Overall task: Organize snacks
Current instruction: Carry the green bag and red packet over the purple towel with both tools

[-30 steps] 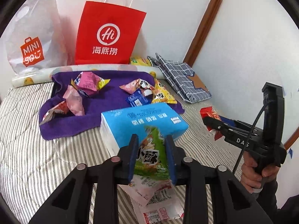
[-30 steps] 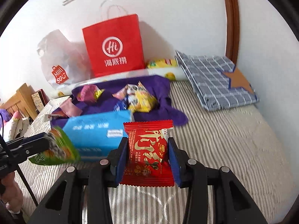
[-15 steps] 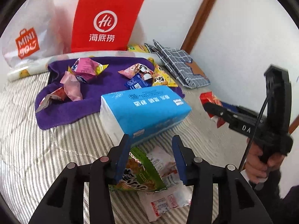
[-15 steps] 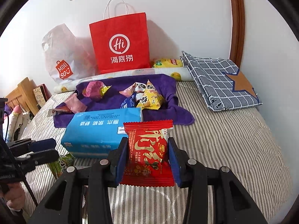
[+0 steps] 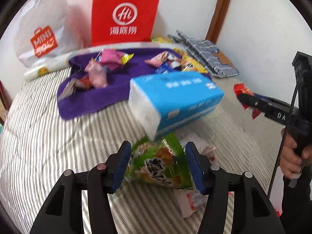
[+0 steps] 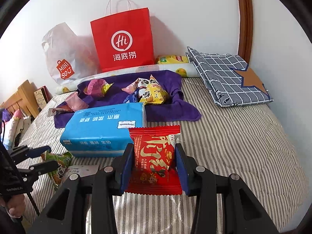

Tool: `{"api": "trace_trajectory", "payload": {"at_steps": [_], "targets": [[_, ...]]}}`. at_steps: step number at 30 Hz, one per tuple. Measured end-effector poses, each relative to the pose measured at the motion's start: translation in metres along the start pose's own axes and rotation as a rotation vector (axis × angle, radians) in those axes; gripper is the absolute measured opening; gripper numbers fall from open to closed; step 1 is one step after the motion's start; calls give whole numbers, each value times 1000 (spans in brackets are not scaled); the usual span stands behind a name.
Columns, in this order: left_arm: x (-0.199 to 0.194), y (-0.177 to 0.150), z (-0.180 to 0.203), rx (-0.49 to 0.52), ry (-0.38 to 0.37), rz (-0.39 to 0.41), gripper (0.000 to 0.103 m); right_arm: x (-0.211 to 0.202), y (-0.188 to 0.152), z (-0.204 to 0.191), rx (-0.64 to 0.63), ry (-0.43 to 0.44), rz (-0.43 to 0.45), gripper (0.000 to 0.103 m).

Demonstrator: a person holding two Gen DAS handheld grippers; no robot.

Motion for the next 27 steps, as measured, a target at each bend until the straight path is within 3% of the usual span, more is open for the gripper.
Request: {"api": "trace_trajectory", "payload": {"at_steps": [12,17,27], "targets": [[11,-14,-3,-8,55,-28,58,1,-2,-7,-12,9,-3,39],[5,-13,-7,-20,48,8,48,-2,-1,-8,-17,6,4,39],[-21,12,-5,-26,39,86,48,-6,20,-16,-36,14,47,39]]}}
Point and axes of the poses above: each gripper's, at about its wrist camera, not at the fingertips, and x roughly the way its jaws point, z to its right, y to its top, the point moved 4 cm from there along x, roughly the way its jaws point, and after that the axes turned 10 degrees about -y, right-handed, at the moved point
